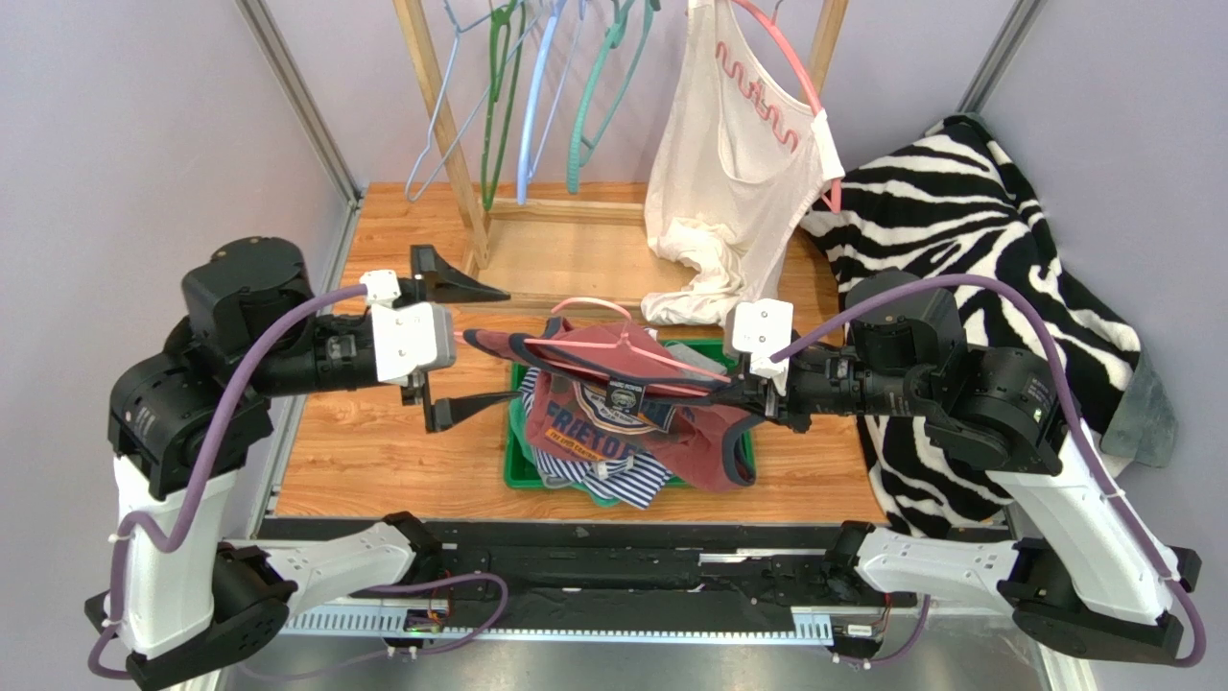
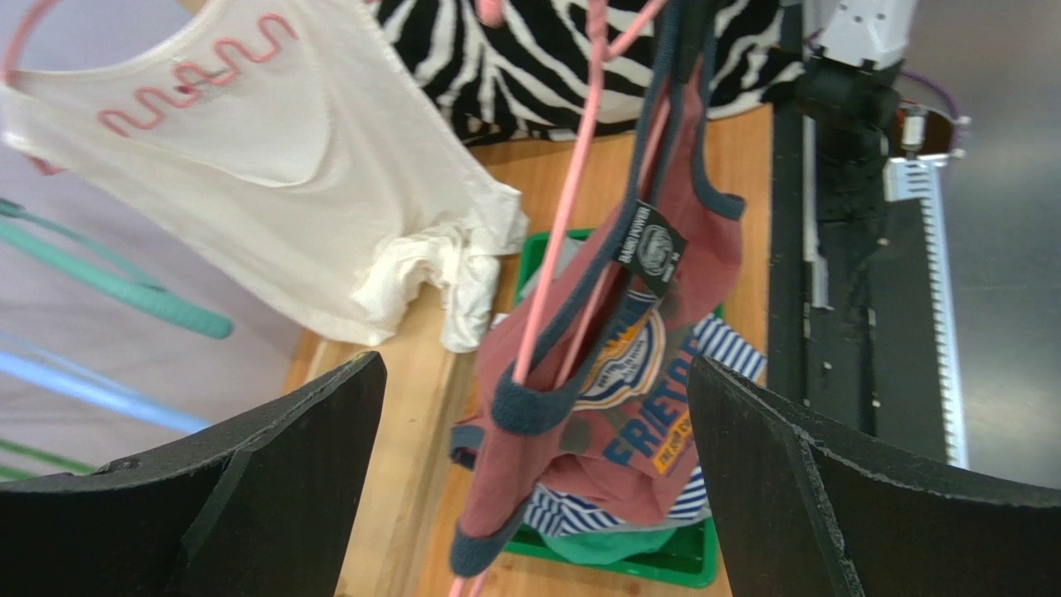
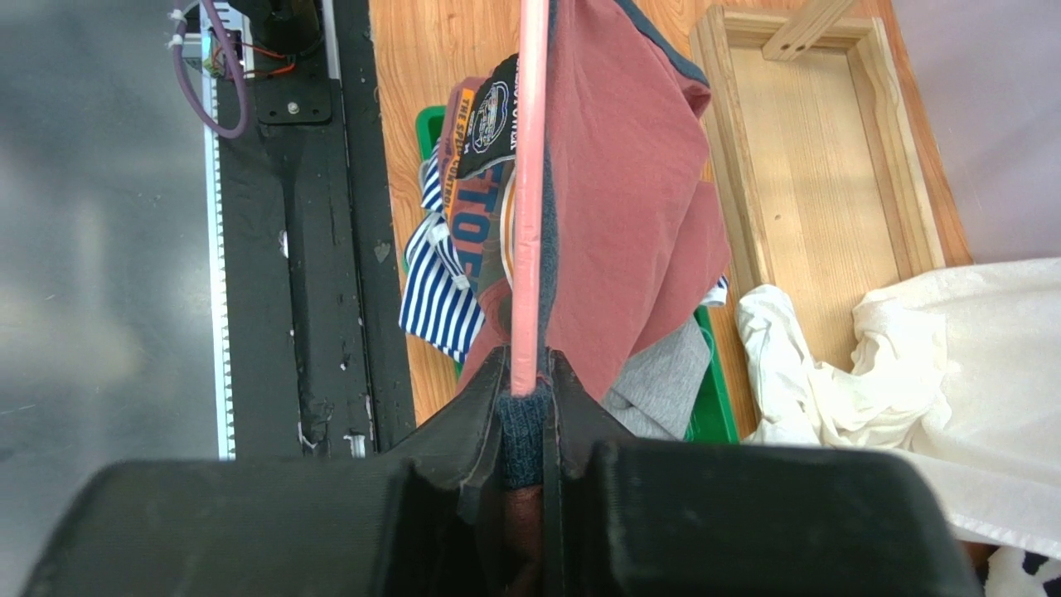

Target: Remove the tank top from the hanger

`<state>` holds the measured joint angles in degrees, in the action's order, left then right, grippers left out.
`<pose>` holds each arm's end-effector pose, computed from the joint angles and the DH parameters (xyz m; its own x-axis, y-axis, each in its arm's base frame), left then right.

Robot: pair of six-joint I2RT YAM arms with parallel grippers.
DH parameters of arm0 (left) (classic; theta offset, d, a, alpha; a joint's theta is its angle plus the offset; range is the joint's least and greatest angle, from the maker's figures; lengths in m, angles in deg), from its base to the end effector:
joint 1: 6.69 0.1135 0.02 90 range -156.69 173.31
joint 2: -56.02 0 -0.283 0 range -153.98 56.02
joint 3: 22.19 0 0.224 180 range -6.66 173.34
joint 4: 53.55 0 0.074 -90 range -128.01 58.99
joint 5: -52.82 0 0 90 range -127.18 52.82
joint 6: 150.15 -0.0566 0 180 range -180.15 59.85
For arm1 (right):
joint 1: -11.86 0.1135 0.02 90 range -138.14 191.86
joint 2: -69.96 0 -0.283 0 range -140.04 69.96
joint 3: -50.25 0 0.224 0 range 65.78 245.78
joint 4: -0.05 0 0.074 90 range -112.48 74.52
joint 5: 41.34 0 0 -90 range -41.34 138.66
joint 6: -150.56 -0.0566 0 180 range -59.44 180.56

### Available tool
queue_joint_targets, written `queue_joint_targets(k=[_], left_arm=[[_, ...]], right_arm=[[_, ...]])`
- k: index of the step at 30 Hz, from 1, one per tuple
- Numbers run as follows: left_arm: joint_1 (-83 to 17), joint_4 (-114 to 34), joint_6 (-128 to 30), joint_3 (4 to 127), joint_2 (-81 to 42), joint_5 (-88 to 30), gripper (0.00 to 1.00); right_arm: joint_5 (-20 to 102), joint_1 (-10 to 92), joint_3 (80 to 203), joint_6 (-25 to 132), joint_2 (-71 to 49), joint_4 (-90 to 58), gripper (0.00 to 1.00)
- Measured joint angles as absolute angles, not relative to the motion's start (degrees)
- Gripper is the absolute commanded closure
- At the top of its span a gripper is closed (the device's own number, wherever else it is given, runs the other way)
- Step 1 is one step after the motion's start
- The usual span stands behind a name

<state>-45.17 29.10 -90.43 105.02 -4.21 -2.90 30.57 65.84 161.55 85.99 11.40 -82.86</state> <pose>0.0454 -0.0768 0.5327 0.2907 0.3011 -0.9082 0.9172 0.1824 0.3541 0.0555 0.1062 0.4690 0.1310 -0.5139 -0.8478 -0.9638 0.1342 -0.2303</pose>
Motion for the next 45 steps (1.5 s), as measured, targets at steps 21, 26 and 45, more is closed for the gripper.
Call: queue_joint_targets(k=[21, 26, 45], left_arm=[[-45.2, 31.2, -89.8, 102.7, -9.8, 4.4, 0.56], [-45.2, 30.8, -90.1, 102.7, -11.2, 4.7, 0.89], [-45.2, 24.2, -86.1, 102.3, -10.4, -10.0, 1.00]], right_arm=[[25.1, 65.8, 169.8, 87.6, 5.0, -84.7, 1.00], [25.0, 65.8, 170.5, 87.7, 3.4, -85.2, 1.00], [55.9, 66.1, 157.4, 83.0, 12.2, -58.6, 0.41]])
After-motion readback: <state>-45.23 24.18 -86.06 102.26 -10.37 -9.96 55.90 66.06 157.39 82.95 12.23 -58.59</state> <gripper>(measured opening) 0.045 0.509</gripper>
